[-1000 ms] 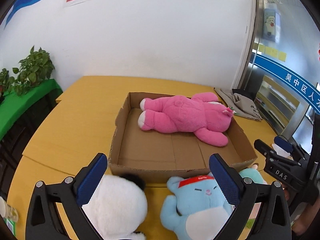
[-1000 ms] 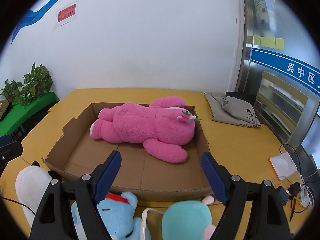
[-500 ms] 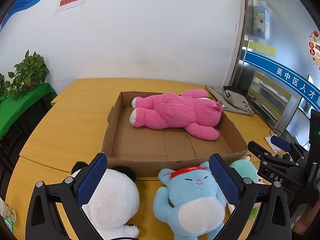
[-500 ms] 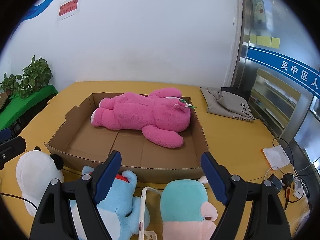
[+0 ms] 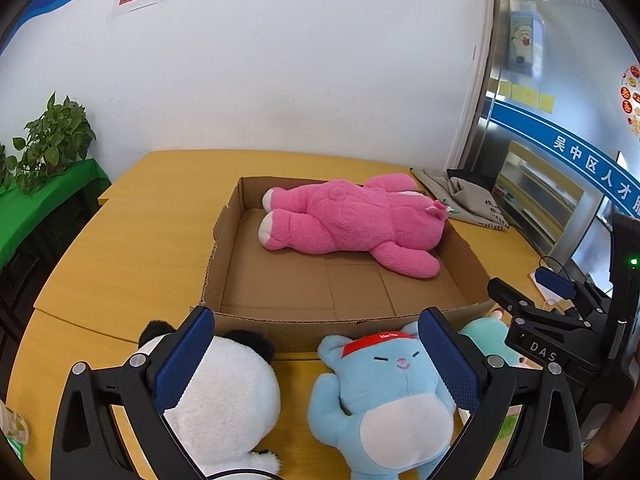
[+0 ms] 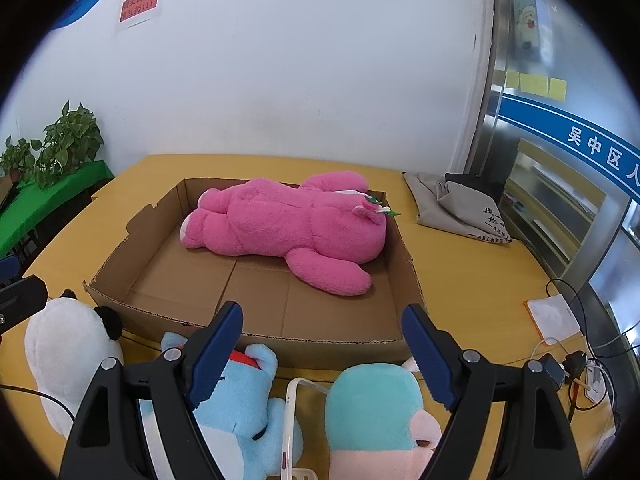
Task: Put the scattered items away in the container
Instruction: 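Withdraw both grippers from the box toward the remaining plush toys, then move both grippers onto the white panda's sides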
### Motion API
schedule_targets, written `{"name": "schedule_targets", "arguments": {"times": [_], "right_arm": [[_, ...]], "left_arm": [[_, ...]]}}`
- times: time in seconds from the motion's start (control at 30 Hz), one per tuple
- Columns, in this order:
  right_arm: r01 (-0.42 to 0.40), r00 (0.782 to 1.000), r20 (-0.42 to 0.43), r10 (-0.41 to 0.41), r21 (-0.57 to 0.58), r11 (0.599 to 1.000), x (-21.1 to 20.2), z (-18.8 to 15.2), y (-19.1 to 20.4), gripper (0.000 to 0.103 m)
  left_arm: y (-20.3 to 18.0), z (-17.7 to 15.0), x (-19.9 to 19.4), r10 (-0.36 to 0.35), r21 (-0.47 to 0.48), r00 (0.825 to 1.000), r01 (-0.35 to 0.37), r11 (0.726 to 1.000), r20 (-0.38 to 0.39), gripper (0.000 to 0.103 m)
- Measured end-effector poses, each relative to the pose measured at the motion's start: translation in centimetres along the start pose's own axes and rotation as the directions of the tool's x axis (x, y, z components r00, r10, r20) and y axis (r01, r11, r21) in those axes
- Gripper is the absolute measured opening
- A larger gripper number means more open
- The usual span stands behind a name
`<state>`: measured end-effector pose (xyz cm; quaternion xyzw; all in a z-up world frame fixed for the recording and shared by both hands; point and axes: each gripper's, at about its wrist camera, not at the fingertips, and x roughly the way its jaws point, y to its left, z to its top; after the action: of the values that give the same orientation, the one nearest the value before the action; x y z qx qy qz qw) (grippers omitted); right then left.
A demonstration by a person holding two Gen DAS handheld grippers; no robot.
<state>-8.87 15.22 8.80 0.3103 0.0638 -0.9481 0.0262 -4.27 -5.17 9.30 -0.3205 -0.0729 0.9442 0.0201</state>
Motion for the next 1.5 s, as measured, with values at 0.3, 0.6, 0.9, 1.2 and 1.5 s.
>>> {"name": "schedule_targets", "arguments": {"times": [0.3,0.6,0.9,1.2,1.5], "right_arm": [[0.003,1.0,-0.009,-0.003,-0.017,1.0,0.6,0.1,0.0,0.082],[-0.007,1.0,-0.017,0.008,0.019,1.0,1.5,0.2,-0.9,0.082],[-0.003,1.0,-0.018,0.003,0.011,1.0,1.3,0.8,-0.6,0.082],[-0.085,0.996,-0.037,0.086,0.018,0.996,1.4,0.2,1.8,0.082],[-0.215,0.976,-0.05,0.212,-0.071,0.974,0.4,-1.3,7.7,0.082]], "left_arm": [[-0.4,-0.1,1.6,-0.013,-0.007,1.0,0.013,1.0,-0.024,0.103],[-0.2,0.2,2.1,0.014,0.007,0.999,-0.014,1.0,-0.038,0.103],[0.6,-0.1,2.5,0.004,-0.002,0.998,-0.004,1.0,-0.058,0.103],[5.7,-1.3,0.2,-0.014,-0.074,0.997,0.009,0.997,-0.075,0.103],[12.4,-3.9,-2.1,0.017,-0.101,0.996,-0.026,0.995,-0.089,0.103]]}}
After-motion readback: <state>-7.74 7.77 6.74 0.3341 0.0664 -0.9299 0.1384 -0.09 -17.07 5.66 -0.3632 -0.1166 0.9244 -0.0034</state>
